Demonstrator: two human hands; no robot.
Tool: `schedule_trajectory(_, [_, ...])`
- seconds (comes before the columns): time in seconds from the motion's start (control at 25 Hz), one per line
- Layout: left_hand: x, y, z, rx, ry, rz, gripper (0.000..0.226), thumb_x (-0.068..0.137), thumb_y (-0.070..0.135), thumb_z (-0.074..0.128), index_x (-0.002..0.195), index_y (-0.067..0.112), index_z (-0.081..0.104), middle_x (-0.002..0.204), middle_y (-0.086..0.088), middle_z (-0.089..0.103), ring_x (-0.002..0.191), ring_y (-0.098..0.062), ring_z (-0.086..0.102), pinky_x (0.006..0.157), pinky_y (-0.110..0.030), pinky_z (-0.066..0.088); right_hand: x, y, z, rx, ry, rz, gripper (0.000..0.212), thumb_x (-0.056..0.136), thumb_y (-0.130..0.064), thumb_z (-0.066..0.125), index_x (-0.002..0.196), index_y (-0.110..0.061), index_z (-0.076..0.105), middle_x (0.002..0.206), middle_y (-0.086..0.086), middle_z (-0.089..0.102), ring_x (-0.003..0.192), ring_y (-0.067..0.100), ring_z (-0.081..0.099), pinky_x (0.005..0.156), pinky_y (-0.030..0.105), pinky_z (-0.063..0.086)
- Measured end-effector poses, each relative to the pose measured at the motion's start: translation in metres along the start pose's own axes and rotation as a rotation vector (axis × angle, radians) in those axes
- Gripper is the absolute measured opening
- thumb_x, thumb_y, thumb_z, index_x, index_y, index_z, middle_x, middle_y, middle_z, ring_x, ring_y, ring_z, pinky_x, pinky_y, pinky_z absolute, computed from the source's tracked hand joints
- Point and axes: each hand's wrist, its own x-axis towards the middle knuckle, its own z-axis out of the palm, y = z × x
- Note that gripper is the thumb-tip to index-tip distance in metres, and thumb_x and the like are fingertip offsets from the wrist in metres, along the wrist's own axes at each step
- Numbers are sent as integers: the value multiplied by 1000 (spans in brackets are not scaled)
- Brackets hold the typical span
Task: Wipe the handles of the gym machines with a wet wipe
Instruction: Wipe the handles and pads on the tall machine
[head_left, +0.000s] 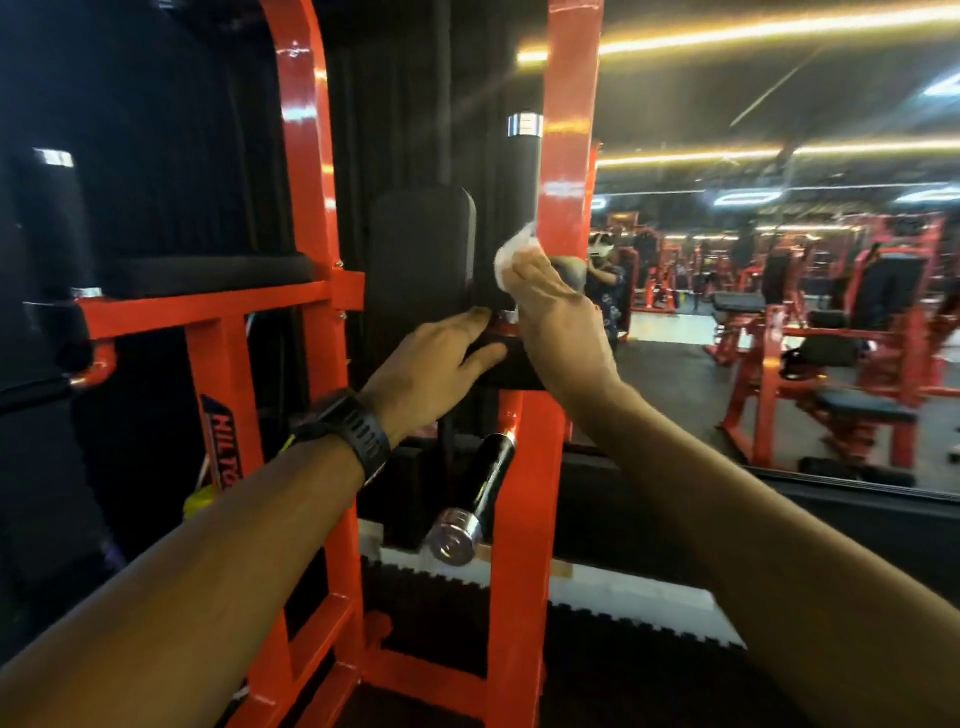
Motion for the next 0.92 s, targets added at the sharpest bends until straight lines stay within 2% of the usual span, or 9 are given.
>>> schedule_trajectory(0.04, [-1,-2,3,-32,16,-2,55,102,38,53,151,16,42,154,-2,45,142,-13,40,115,-22,28,5,7,-1,-24,-55,-145,48,93,0,46,140,-3,51,143,18,52,137,15,41,109,13,29])
schedule_trajectory(0.08, [-1,-3,6,-57,28,-8,54,102,38,53,150,17,42,154,-1,45,142,-13,40,116,-25,30,12,15,-2,-68,-115,-275,47,93,-5,44,139,0,52,143,20,52,138,23,43,114,22,29])
schedule_trajectory(0.2, [-2,-4,10,-76,43,-27,54,102,40,51,150,17,42,155,-1,44,143,-14,39,118,-29,31,30,34,-14,-304,-243,-520,47,86,7,56,133,5,56,137,24,57,130,39,52,105,48,46])
schedule_trajectory(0.36, [0,-9,11,-107,50,11,53,101,39,52,149,18,44,152,-1,47,140,-13,42,113,-25,32,37,49,-29,-533,-408,-681,55,78,10,64,131,0,58,139,20,56,135,37,48,104,50,49])
schedule_trajectory(0.52, [-1,-12,13,-108,35,10,53,101,42,50,149,18,45,152,0,47,140,-13,42,113,-27,36,40,51,-36,-581,-411,-702,67,74,12,72,137,-1,53,144,19,51,139,36,43,93,50,56])
schedule_trajectory(0.6, [-1,-14,13,-119,39,14,54,101,43,50,148,17,45,152,-1,47,139,-14,43,113,-28,37,43,54,-42,-665,-362,-760,67,76,13,65,139,-2,52,145,20,50,138,36,44,94,46,55])
schedule_trajectory(0.72, [-2,-15,13,-129,58,26,54,101,43,51,147,17,47,151,-2,48,139,-15,44,113,-30,38,58,52,-42,-612,-223,-634,71,72,22,62,139,0,52,146,21,49,135,40,46,95,52,54])
schedule_trajectory(0.84, [-4,-14,13,-150,51,22,54,101,44,51,148,18,46,152,0,47,140,-14,43,114,-30,37,57,53,-39,-703,-263,-803,67,73,18,63,137,1,52,143,23,51,135,37,47,103,49,49])
schedule_trajectory(0.92, [-4,-15,12,-150,37,32,55,101,45,49,149,18,44,153,0,45,141,-14,41,115,-29,36,57,57,-39,-645,-267,-723,74,75,20,60,143,-1,44,149,20,45,139,36,42,99,53,52])
